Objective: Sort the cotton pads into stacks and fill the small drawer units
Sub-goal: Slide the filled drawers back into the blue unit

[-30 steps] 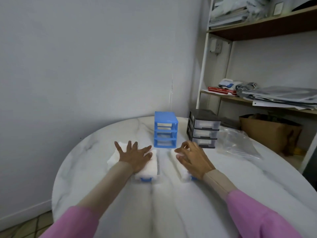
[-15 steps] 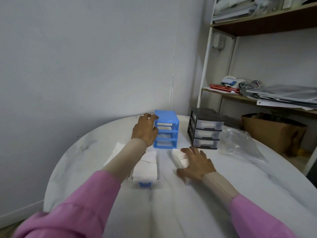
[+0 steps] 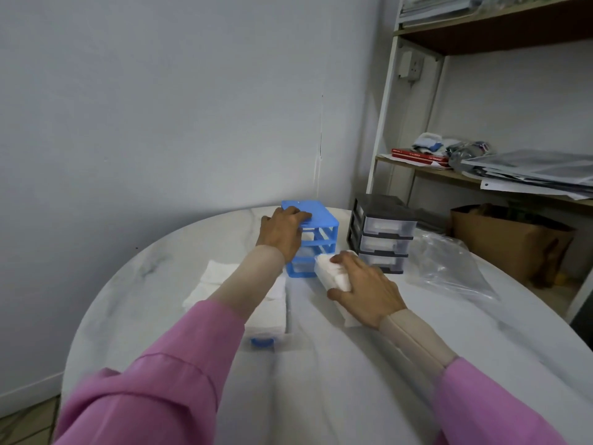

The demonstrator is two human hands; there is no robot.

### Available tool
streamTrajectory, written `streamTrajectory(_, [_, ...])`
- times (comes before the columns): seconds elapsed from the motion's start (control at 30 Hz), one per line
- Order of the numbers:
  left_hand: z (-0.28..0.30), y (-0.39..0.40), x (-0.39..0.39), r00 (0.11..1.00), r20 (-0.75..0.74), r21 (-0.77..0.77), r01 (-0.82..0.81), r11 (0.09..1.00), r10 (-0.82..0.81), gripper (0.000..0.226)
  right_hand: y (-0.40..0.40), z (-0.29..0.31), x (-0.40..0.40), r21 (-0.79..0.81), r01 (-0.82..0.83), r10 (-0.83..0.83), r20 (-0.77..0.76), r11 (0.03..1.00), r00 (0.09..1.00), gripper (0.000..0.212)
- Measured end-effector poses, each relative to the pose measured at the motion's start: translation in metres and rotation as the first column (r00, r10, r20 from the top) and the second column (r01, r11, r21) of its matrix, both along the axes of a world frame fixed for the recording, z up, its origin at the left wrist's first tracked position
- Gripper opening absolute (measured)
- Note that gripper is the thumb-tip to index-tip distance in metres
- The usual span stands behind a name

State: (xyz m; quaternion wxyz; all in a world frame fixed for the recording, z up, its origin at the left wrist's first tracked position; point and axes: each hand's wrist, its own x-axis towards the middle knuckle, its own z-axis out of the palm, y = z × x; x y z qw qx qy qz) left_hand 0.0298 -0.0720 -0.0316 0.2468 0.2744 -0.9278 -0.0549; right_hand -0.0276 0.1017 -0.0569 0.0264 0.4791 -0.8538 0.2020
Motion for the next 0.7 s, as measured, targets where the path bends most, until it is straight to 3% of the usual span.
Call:
streamTrajectory(0.17, [0.005, 0.014, 0.002, 0.997, 0.080, -0.164, 0.001, 0.987, 0.013, 0.042, 0.007, 0.003, -0.005, -0.157, -0.014, 0.011, -0.019, 0.987, 1.000, 0.060])
streamTrajectory(0.37, [0.001, 0.029, 0.006, 0.969, -0.121, 0.200, 0.237, 0.951, -0.216, 0.040, 0.010, 0.005, -0.009, -0.194, -0.023, 0.014, -0.047, 0.981, 0.999, 0.061])
streamTrajectory(0.57, [0.001, 0.030, 0.012, 0.964, -0.162, 0.280, 0.249, 0.927, -0.210, 0.040, 0.010, 0.000, -0.009, -0.164, -0.076, 0.062, -0.094, 0.984, 0.994, 0.062])
streamTrajectory(0.7, [-0.001, 0.029, 0.010, 0.971, -0.128, 0.228, 0.229, 0.946, -0.204, 0.038, 0.010, -0.003, -0.009, -0.140, -0.065, 0.055, -0.079, 0.988, 0.995, 0.062])
